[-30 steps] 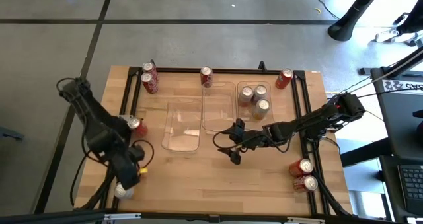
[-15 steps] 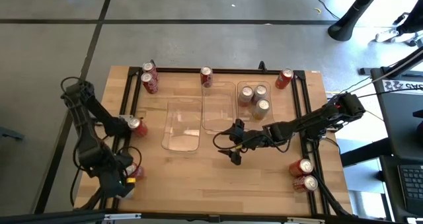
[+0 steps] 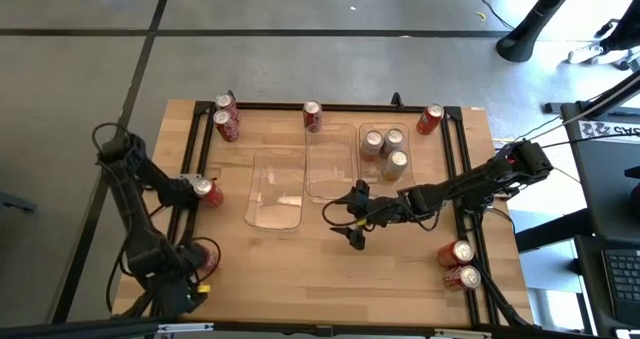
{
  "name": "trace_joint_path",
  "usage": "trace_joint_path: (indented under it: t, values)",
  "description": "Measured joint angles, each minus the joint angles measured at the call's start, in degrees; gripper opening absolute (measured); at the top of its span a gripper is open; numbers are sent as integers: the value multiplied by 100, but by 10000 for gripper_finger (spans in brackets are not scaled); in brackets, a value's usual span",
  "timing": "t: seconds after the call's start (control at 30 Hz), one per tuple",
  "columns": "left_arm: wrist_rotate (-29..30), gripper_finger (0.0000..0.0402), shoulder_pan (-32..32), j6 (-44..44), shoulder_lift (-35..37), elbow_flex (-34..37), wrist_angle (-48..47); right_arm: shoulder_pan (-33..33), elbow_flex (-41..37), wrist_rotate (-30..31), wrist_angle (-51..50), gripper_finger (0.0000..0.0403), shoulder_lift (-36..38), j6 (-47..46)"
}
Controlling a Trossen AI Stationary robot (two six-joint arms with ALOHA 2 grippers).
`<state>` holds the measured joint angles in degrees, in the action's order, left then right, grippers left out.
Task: Sort soda cans
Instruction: Put the white soda can into the right transparent bin
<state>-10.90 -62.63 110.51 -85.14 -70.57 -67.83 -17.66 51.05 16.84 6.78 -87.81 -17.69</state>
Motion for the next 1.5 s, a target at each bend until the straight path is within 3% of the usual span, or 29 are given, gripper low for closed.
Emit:
trace_joint_path:
  t: [0.73,1.5]
  values:
    - [373,380,-343,-1176,-686,205,455,-1,0,2,5,376,0,2]
    - [365,296,-239,-1618,-626,391,500,-122,0,-100,22,376,21,84]
